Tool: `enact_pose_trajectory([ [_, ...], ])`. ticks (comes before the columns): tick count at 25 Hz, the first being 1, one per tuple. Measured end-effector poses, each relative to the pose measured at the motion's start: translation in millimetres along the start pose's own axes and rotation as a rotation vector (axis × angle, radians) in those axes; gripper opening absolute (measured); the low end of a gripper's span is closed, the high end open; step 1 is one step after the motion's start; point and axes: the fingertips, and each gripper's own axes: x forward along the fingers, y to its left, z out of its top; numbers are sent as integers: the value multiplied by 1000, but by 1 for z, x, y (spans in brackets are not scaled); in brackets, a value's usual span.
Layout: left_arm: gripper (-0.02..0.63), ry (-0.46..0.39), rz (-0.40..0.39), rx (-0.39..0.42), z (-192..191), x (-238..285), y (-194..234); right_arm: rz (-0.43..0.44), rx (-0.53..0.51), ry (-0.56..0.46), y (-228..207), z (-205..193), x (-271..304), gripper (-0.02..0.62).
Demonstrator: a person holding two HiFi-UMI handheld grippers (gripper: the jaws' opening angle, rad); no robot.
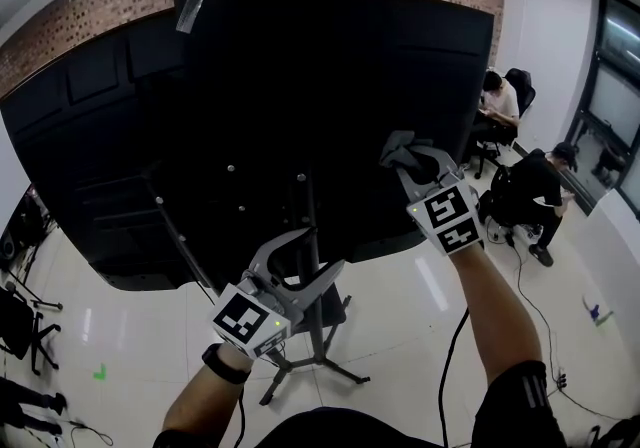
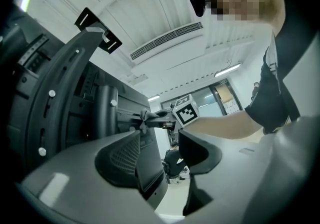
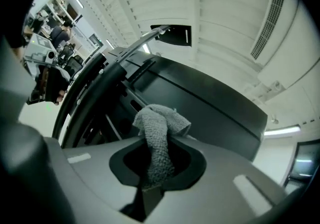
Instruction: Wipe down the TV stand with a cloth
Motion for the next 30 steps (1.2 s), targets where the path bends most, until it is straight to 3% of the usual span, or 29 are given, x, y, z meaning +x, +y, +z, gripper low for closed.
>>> enact_pose_trajectory([
  [7, 259, 1, -20, -12, -9, 12, -9, -32, 29, -17, -12, -6, -13, 40],
  [12, 259, -1, 18, -19, -7, 3, -1, 89, -56, -111, 55, 28, -7, 40],
  [16, 259, 8, 61, -16, -9, -10, 6, 164, -146, -127, 104, 42, 10, 40],
  [19, 259, 15, 92, -16, -11, -19, 9, 203, -156, -122, 122, 43, 24, 40],
  [30, 259, 31, 123, -27, -22, -21, 15, 186, -163, -87, 110, 16, 27, 40],
])
